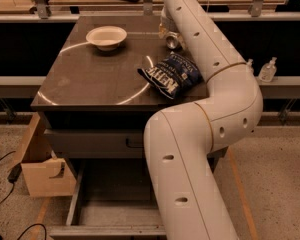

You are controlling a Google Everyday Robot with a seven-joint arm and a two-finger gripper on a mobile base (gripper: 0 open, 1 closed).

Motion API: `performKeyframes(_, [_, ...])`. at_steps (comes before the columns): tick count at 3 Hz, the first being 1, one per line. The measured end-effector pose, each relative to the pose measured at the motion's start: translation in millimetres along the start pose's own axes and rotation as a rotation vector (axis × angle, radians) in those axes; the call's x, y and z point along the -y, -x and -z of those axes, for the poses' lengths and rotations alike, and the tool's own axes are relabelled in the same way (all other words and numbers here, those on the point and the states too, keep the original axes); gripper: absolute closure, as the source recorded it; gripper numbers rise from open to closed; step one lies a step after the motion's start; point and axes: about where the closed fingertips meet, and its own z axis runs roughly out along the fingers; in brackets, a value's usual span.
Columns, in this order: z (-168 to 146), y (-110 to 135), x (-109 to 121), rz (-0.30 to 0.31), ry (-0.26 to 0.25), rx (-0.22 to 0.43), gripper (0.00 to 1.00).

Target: Place 7up can into middle drawer

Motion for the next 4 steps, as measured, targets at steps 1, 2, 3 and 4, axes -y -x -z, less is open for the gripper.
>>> performKeyframes(1, [9,-4,2,0.007,-0.013,-0.011,0.65])
performKeyframes(2, [24,-14,-1,0.016,-0.022,-0.034,0.88])
performKeyframes(3, [62,-33,-16,-0.010,-0.058,-0.058,1.00])
performKeyframes(4, [107,-44,-38,-0.100,-0.136,-0.033,1.00])
